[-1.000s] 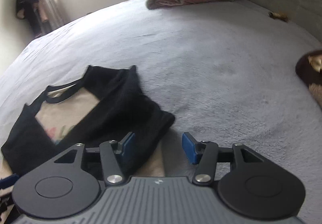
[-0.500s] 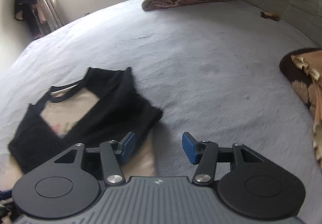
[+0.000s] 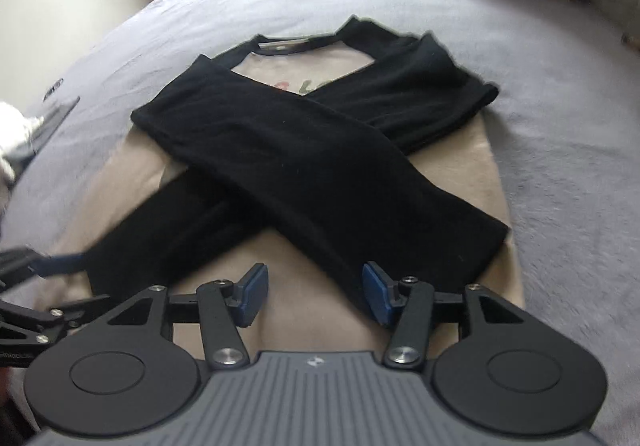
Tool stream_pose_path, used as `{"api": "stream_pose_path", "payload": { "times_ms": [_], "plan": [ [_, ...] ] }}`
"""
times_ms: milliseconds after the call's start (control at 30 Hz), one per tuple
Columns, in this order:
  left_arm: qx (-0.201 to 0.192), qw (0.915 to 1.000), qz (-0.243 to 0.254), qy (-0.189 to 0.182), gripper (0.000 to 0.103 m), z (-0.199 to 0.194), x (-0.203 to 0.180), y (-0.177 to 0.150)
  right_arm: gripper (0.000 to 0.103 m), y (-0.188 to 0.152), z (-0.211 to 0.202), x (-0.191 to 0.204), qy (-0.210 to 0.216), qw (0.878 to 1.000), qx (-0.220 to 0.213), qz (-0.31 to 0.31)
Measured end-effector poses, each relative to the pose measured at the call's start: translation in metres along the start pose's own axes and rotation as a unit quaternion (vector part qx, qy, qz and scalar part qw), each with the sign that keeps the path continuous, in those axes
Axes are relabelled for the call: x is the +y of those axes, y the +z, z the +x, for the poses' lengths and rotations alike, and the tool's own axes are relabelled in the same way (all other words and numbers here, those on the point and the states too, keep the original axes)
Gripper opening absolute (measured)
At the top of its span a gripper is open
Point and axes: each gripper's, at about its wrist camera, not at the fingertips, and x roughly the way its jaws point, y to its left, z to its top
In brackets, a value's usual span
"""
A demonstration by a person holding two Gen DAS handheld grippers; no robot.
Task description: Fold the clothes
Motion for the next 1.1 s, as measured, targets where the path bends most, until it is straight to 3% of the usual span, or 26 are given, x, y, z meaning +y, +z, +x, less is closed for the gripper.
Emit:
{"api": "stream_pose_path", "payload": {
  "times_ms": [100, 200, 333, 500, 667, 867, 1100],
  "plan": [
    [0.016, 0.9996, 0.024, 0.004, 0.078, -0.012, -0.005, -0.011, 0.056, -0.012, -0.018, 0.001, -0.018, 1.0, 0.001, -0.014],
    [0.038, 0.9988, 0.03, 0.003, 0.078, -0.026, -0.005, -0.017, 0.057, -0.013, -0.032, -0.009, -0.028, 0.998, 0.045, 0.013],
    [0.045, 0.9989, -0.007, -0.011, 0.078, -0.049, 0.009, -0.018, 0.058, -0.023, -0.059, -0.027, -0.005, 0.998, 0.039, 0.044],
    [0.016, 0.9974, -0.067, -0.023, 0.077, -0.074, 0.033, -0.012, 0.058, -0.029, -0.078, -0.046, -0.021, 0.998, 0.032, 0.058],
    [0.008, 0.9968, -0.079, -0.013, 0.077, -0.067, 0.031, -0.002, 0.058, -0.028, -0.075, -0.05, -0.025, 0.998, 0.031, 0.058],
    [0.053, 0.9969, -0.058, -0.004, 0.077, -0.039, 0.015, -0.009, 0.058, -0.038, -0.052, -0.046, -0.014, 0.996, 0.06, 0.064],
    [0.079, 0.9962, 0.029, 0.021, 0.077, -0.04, -0.006, -0.025, 0.058, -0.045, -0.051, -0.052, -0.014, 0.995, 0.072, 0.069]
  ]
}}
